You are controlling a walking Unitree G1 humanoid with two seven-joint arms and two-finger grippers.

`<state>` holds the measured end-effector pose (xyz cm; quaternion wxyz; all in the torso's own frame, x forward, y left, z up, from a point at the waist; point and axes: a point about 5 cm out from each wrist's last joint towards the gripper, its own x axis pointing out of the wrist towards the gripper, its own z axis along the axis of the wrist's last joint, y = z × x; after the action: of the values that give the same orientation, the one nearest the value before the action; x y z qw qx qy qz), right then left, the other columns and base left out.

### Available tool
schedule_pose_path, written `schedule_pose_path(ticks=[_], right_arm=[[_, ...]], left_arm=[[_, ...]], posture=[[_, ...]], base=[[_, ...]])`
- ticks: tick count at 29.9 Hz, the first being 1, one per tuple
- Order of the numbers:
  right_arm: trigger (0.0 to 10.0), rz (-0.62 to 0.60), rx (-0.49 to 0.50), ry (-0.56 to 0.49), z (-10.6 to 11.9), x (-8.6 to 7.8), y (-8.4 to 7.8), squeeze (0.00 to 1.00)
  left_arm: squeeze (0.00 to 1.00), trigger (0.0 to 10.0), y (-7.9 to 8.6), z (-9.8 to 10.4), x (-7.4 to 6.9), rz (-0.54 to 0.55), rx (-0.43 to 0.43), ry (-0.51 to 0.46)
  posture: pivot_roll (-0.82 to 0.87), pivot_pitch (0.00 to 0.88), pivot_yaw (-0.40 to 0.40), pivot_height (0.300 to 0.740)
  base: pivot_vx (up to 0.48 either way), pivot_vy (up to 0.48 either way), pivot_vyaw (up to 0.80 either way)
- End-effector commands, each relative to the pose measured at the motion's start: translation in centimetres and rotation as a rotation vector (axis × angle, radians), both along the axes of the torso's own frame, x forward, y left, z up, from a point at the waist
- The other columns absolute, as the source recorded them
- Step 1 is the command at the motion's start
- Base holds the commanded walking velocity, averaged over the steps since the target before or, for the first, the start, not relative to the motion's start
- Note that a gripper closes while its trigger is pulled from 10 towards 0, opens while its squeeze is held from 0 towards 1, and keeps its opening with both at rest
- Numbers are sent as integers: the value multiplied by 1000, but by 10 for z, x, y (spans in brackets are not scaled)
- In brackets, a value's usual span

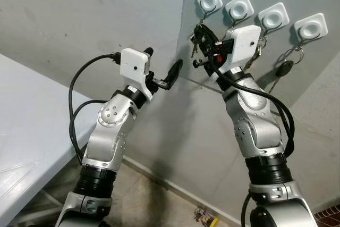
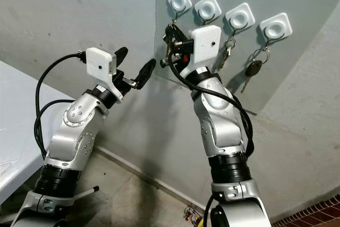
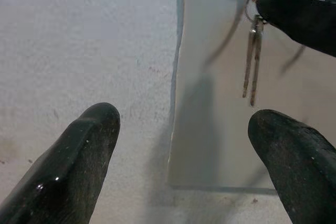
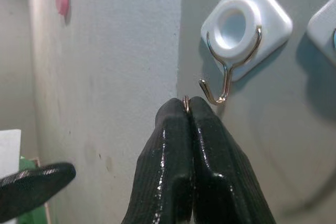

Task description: Hang keys on a hook

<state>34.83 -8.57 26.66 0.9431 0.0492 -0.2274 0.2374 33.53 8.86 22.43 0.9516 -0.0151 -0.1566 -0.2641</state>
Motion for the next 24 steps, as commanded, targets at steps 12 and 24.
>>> schedule_pose_path(ticks=[12,24], right_arm=[[10000,75,56,-76,11,-4,-5,0],[10000,111,119,-57,7,-9,-10,0]], left_arm=[[0,10000,1,4,-2,7,-8,-6],[0,10000,-1,4,-1,0,-9,-2]], posture=[[42,90,-69,740],[29,86,-59,740]], base=[[0,0,0],[0,0,0]])
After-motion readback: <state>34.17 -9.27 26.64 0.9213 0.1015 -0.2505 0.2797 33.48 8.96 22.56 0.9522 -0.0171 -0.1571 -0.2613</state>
